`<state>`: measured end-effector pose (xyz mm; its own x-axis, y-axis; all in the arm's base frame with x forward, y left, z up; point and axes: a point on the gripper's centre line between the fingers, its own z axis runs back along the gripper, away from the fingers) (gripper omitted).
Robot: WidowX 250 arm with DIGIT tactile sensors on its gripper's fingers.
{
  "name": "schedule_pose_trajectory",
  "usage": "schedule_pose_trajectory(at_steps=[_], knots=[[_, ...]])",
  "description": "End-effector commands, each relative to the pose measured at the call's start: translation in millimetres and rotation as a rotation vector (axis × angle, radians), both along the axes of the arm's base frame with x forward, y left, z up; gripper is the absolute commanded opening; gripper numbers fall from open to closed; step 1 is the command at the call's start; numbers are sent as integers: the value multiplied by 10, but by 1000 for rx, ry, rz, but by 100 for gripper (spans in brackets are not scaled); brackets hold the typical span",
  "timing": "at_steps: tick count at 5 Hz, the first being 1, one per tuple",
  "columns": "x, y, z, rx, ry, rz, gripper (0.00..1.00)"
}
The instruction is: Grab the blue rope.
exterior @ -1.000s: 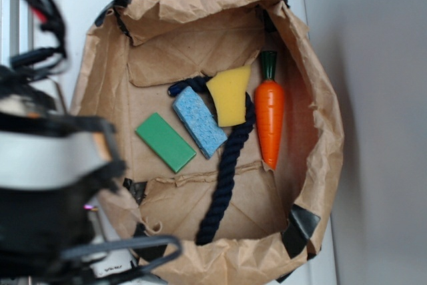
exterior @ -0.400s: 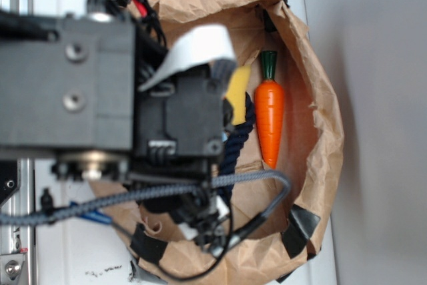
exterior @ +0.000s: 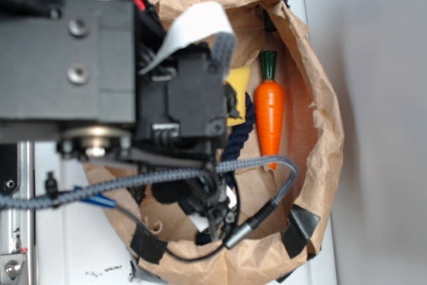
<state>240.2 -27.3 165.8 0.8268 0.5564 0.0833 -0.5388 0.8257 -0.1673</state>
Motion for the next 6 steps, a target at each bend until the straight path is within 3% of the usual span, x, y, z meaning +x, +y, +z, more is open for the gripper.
schedule_pose_trajectory(at_steps=[1, 3, 4, 6], knots=[[18, 96, 64, -1, -23, 30, 100], [228, 144, -273, 12, -29, 195, 100], [328, 87, -456, 33, 2, 256, 100], [387, -166, -834, 109, -3, 213, 100]])
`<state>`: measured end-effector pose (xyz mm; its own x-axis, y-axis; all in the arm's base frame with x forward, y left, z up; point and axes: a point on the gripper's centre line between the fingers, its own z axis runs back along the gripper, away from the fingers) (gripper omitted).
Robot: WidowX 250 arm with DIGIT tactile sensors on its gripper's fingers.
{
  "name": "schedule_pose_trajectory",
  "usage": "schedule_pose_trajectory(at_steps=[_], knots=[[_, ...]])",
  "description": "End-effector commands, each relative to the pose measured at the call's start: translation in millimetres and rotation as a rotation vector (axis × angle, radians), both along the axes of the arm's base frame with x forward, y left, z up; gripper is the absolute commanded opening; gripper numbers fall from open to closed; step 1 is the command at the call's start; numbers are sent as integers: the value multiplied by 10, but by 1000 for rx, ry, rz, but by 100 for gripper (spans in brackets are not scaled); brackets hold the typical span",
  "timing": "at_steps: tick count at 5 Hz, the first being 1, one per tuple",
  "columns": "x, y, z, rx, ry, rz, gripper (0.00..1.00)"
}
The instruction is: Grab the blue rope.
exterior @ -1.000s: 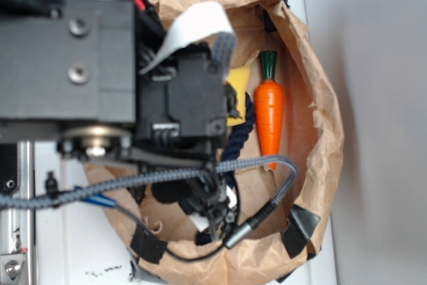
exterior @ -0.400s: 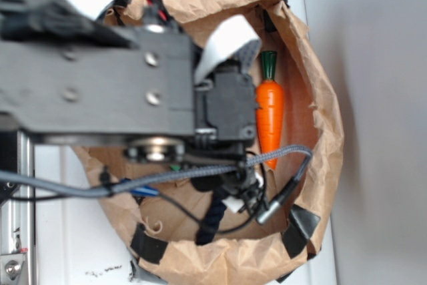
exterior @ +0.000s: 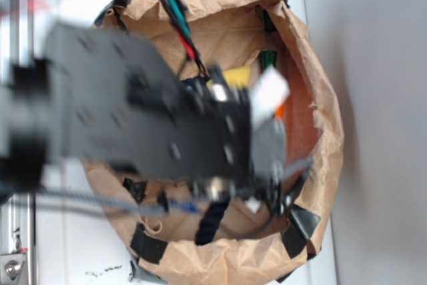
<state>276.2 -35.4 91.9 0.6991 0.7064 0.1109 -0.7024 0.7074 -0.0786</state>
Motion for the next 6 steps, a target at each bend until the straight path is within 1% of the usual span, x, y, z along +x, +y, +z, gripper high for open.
schedule_pose_trajectory(at_steps=[1, 2, 3, 4, 5, 6], knots=[[32, -189, -223, -12, -10, 31, 100], [39, -263, -383, -22, -31, 61, 100], [90, -265, -499, -37, -20, 52, 100], [149, -201, -610, -44, -11, 53, 95], [152, -168, -647, -36, -11, 64, 0], [155, -138, -577, -45, -29, 73, 0]])
